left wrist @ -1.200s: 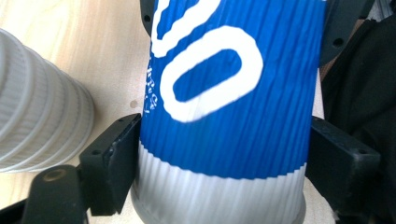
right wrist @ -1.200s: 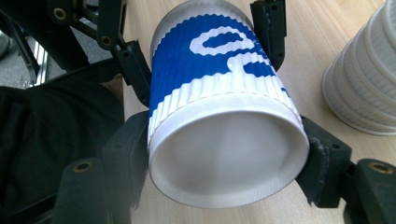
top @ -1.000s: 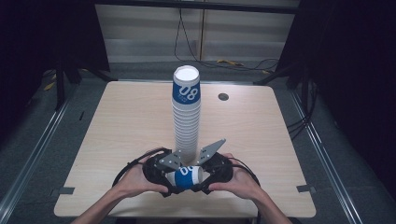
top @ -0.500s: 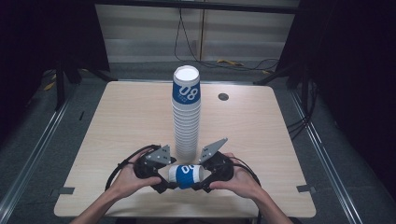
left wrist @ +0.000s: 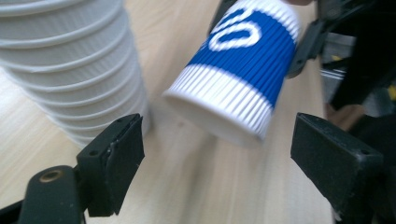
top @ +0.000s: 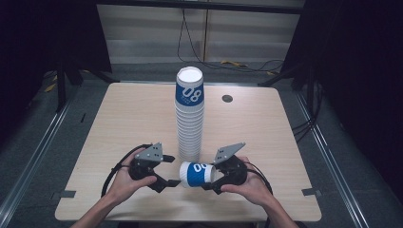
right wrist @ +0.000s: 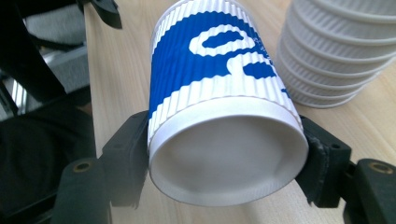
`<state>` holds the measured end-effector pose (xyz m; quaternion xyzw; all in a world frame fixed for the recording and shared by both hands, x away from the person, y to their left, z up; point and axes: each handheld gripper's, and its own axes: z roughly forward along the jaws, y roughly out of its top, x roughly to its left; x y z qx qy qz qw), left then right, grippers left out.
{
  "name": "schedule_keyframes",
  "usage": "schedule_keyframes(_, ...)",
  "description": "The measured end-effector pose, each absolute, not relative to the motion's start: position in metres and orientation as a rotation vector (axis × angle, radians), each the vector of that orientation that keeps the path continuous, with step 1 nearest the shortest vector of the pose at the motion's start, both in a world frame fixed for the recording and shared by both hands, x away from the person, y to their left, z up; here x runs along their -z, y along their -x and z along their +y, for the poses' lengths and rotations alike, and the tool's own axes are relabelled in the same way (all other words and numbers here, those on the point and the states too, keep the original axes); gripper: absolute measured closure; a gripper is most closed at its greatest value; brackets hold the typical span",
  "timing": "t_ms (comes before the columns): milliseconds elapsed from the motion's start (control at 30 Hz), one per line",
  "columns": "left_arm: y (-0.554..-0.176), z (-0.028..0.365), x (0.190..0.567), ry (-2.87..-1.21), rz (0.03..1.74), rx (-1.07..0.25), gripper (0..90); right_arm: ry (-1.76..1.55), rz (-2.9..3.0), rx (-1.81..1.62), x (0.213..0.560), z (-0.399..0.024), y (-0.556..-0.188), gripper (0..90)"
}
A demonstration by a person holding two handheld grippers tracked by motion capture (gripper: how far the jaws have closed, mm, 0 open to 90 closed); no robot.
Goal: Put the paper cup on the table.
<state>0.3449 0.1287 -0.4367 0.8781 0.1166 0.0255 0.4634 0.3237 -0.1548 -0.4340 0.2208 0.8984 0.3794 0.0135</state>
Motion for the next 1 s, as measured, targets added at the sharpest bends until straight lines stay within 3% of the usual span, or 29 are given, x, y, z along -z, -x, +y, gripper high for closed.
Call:
schedule_keyframes(433, -0.349, 0.144, 0.438, -1.986, 0.39, -0.088, 17.1, -0.79, 2.704, -1.384, 0.436, -0.174, -0.328, 29.2)
schedule_keyframes(1000, -0.344, 0.144, 0.433, -1.899, 0.406, -0.001, 16.8, -0.745, 2.581, -1.634, 0.435, -0.18, -0.327, 29.3)
